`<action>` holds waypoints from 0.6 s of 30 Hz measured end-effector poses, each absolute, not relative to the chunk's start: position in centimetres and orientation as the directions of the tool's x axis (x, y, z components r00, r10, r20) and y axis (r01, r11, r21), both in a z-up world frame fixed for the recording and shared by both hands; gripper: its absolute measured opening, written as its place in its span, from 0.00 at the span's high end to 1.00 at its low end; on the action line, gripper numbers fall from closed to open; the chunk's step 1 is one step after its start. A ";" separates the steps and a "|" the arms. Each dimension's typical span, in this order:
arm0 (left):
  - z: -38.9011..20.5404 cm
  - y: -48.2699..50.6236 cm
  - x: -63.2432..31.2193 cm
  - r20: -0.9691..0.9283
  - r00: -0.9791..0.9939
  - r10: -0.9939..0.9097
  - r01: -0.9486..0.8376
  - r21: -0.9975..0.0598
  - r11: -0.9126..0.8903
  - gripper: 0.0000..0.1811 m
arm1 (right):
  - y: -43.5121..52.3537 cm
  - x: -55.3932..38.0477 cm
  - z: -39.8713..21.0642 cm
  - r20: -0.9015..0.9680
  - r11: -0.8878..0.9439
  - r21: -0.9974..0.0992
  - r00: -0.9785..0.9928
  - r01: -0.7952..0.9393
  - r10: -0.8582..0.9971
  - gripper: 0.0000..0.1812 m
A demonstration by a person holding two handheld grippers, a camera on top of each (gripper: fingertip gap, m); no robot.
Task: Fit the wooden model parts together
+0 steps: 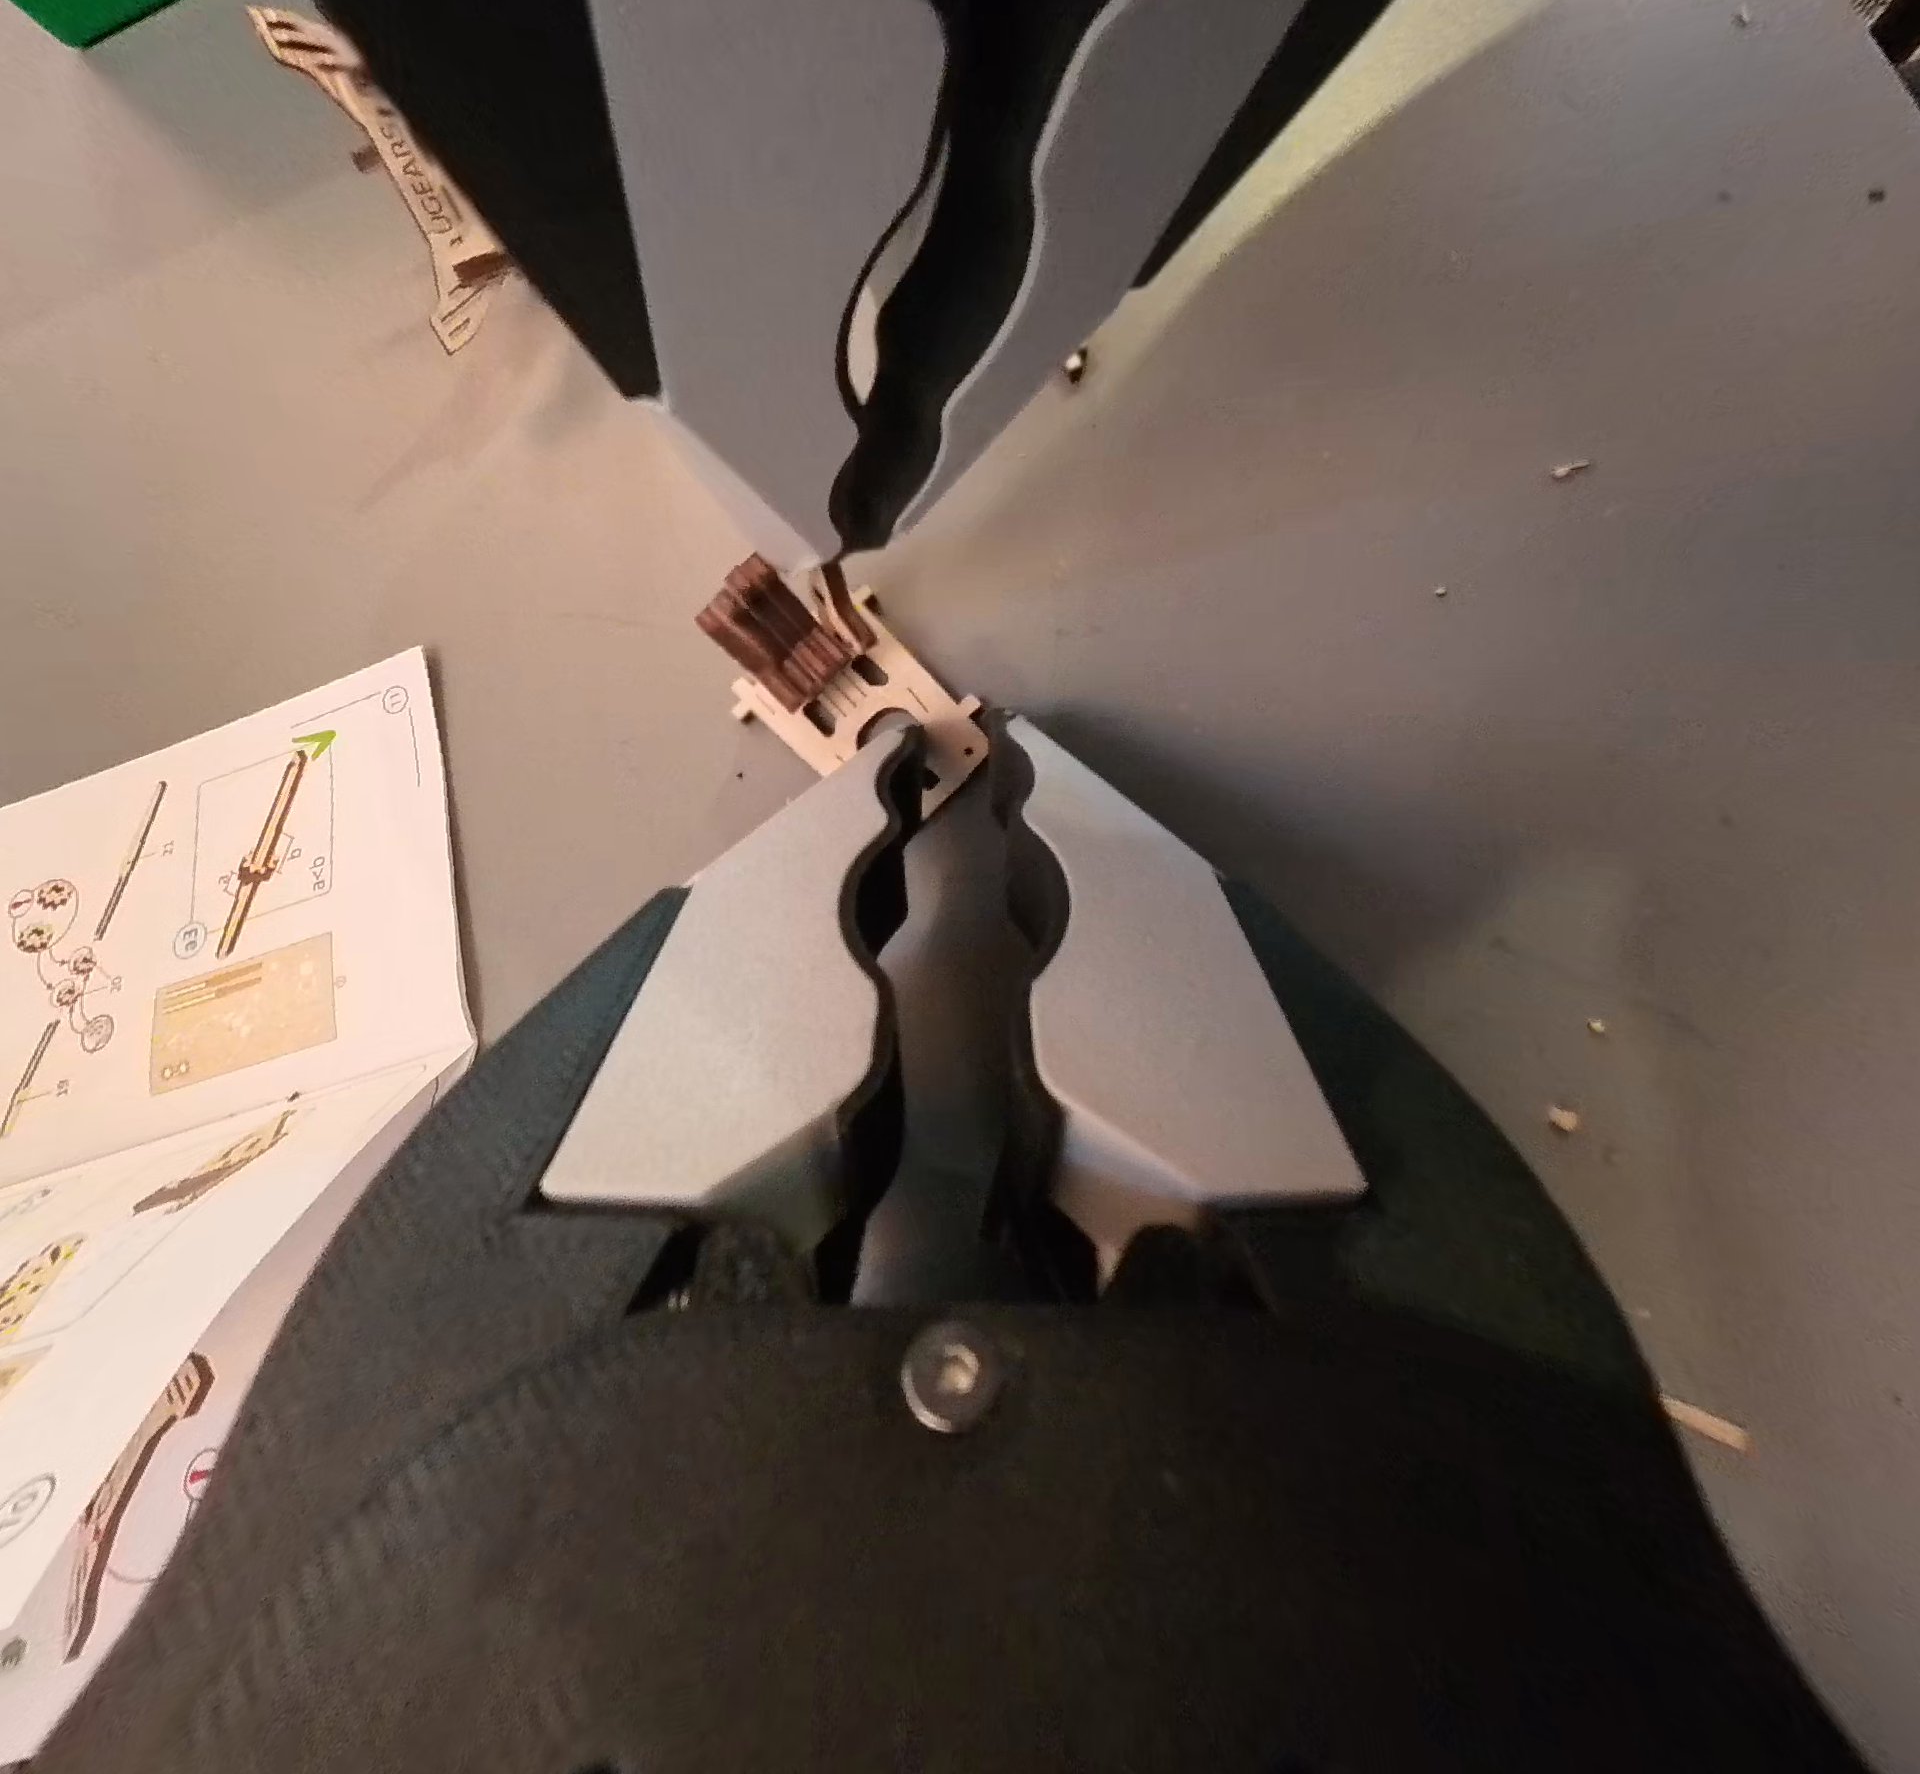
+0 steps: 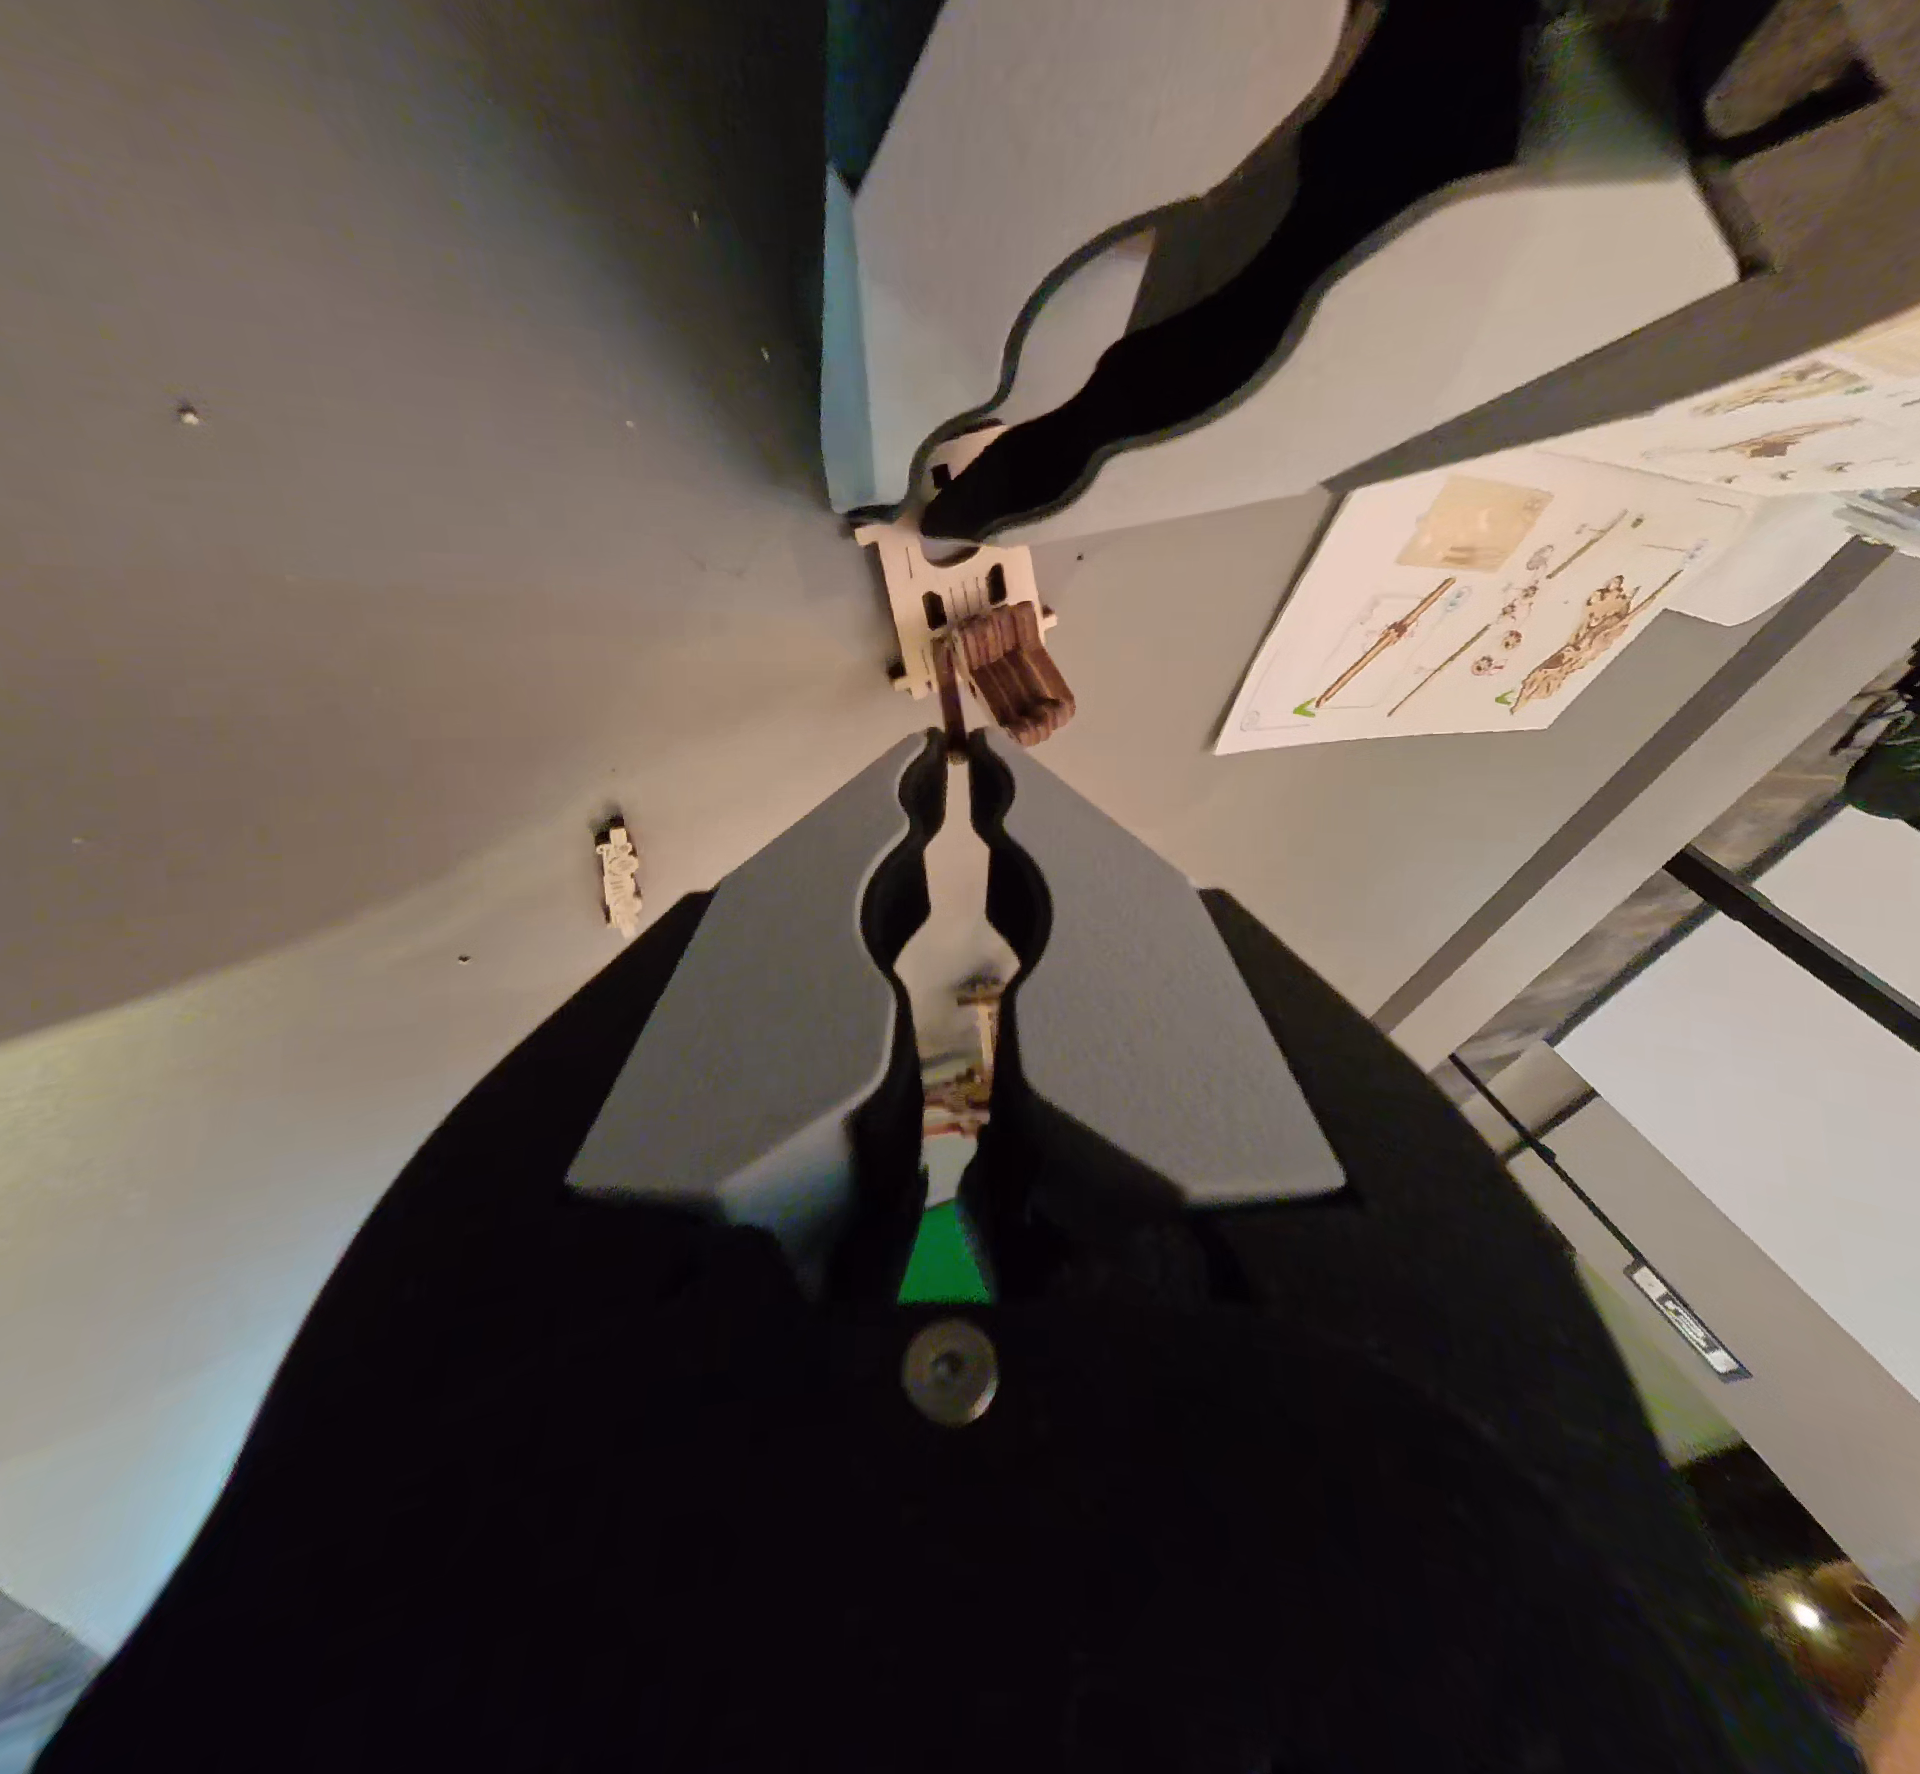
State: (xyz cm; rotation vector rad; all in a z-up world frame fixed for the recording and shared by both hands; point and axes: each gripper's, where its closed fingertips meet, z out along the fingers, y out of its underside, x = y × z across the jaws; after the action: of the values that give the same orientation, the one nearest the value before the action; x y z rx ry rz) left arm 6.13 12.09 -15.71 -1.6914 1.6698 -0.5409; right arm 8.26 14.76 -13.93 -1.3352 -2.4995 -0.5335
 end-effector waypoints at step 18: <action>-15.8 12.1 6.1 -0.143 0.083 -0.986 -0.695 -0.718 0.045 0.94 | 15.0 7.2 -14.3 0.450 0.438 -0.076 -0.362 0.896 0.817 0.98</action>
State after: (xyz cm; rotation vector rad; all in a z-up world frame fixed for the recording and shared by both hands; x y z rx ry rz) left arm 6.15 12.08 -15.78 -1.7109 1.6729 -0.5691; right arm 7.15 15.02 -14.32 -1.4467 -2.2730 -0.2531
